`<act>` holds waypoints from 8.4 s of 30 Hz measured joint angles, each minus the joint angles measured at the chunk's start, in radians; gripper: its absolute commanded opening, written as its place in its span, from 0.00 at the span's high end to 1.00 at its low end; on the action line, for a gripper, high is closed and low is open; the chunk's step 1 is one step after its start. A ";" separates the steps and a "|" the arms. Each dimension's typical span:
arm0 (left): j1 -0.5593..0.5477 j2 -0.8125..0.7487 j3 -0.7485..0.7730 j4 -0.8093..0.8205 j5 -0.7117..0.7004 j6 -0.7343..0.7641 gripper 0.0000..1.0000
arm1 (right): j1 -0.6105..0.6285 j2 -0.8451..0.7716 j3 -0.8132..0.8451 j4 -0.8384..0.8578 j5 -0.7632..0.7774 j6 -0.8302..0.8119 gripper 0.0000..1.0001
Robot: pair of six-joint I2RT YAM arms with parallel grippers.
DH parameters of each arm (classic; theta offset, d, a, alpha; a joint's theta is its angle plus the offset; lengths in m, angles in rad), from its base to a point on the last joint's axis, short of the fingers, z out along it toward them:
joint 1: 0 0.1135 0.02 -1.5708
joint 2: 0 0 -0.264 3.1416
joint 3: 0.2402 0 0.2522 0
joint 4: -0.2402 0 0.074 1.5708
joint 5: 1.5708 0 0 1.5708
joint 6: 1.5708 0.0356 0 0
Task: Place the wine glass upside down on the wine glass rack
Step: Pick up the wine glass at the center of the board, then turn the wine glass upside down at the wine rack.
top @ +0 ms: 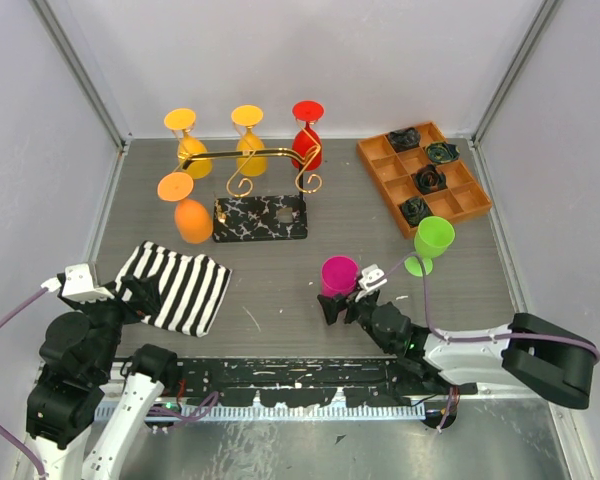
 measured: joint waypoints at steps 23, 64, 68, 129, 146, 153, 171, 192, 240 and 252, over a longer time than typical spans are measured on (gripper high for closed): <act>0.000 0.000 0.000 0.000 0.000 0.000 0.02 | 0.000 0.505 0.002 0.433 0.064 -0.053 0.20; 0.000 0.039 0.000 0.000 0.004 0.008 0.01 | 0.000 0.864 0.182 0.692 0.092 -0.271 0.37; 0.000 0.039 0.000 0.000 0.004 0.007 0.01 | -0.005 0.872 0.197 0.693 0.093 -0.272 0.40; 0.000 0.120 0.074 0.089 0.188 0.005 0.02 | -0.132 0.112 0.184 0.282 -0.174 -0.196 0.99; -0.002 0.322 -0.080 0.528 0.570 -0.319 0.01 | -0.132 -0.358 0.221 -0.085 -0.271 -0.235 0.99; -0.276 0.451 -0.153 0.706 0.444 -0.370 0.01 | -0.132 -0.383 0.229 -0.114 -0.310 -0.246 0.99; -0.818 0.782 -0.218 1.187 -0.076 -0.435 0.18 | -0.132 -0.373 0.205 0.031 -0.309 -0.271 0.99; -0.843 0.955 -0.158 1.336 -0.074 -0.540 0.56 | -0.132 -0.360 0.206 0.098 -0.354 -0.271 0.99; -0.844 0.481 0.069 0.617 -0.318 -0.076 0.99 | -0.134 -0.443 0.422 -0.787 -0.279 0.058 0.25; -0.844 0.413 0.070 0.377 -0.320 0.259 1.00 | -0.134 -0.212 0.705 -1.381 -0.259 0.268 0.00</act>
